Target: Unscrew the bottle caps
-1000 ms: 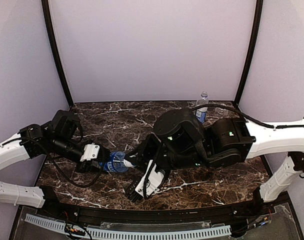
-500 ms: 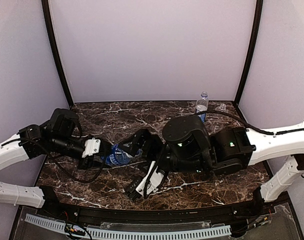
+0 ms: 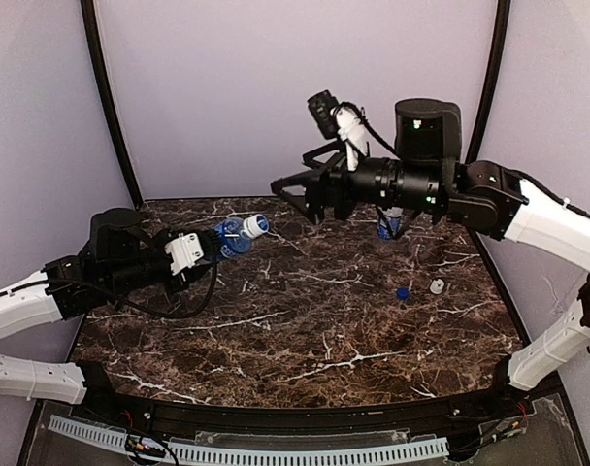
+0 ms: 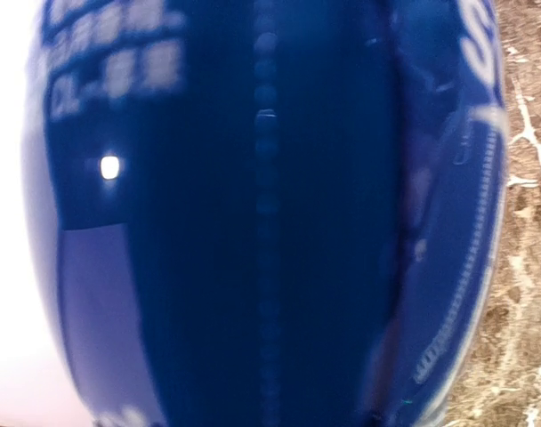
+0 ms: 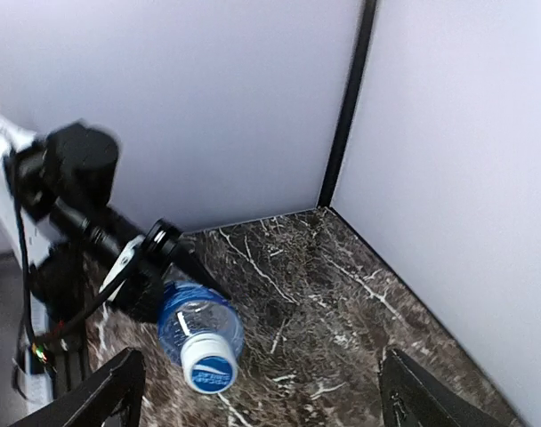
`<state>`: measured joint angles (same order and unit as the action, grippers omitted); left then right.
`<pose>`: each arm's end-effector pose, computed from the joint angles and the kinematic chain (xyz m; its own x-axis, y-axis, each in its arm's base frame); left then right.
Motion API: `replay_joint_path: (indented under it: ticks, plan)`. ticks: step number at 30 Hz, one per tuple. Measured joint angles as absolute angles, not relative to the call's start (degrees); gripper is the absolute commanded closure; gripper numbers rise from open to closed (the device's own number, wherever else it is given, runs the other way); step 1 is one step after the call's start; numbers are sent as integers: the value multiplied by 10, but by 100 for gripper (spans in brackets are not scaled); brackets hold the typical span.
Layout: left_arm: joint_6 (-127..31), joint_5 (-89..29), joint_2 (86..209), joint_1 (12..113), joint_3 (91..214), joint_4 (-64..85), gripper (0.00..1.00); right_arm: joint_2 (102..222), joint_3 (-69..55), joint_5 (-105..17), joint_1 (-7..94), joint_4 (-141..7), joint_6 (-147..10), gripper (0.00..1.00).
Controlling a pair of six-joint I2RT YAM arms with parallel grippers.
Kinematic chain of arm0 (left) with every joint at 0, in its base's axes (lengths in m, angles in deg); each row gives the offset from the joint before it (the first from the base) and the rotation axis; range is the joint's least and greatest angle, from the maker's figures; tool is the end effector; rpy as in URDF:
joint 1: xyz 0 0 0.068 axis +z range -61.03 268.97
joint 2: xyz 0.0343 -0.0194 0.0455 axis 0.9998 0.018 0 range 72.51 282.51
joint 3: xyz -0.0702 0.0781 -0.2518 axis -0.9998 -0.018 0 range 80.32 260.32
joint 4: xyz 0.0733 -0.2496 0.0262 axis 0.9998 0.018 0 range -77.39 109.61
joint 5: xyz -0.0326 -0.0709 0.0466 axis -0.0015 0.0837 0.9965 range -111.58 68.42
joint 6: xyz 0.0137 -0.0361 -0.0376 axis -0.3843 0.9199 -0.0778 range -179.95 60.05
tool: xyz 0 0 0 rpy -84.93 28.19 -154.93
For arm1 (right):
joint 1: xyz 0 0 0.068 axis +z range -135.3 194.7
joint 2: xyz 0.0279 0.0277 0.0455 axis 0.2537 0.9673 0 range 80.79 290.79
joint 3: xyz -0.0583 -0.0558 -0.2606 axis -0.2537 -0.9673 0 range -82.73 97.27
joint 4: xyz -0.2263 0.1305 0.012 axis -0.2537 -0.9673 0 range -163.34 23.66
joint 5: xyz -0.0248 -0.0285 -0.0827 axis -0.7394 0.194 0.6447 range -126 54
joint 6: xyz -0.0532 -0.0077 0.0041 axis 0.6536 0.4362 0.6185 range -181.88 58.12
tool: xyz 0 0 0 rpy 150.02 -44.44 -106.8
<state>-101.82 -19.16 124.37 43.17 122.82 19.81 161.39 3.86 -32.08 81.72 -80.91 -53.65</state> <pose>0.1499 -0.1519 0.3094 0.3113 0.6364 -0.7057 0.6451 0.4038 0.6487 0.1281 0.2961 0.4429 0.0700 -0.2005 -0.9772 -0.8913 0.4273 -0.1515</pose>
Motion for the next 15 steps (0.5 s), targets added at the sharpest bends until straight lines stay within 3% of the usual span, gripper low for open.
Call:
replay_joint_path:
  ticks: [4,8,15]
  plan:
    - [-1031,-161,1247,432,1224,173,74,1624,57,-394,728,-815,-802,15]
    - [-1042,-148,1247,431,1221,165,74,1686,109,-452,724,-856,-943,16]
    - [-1054,-140,1247,431,1214,156,74,1761,152,-516,725,-921,-1024,40]
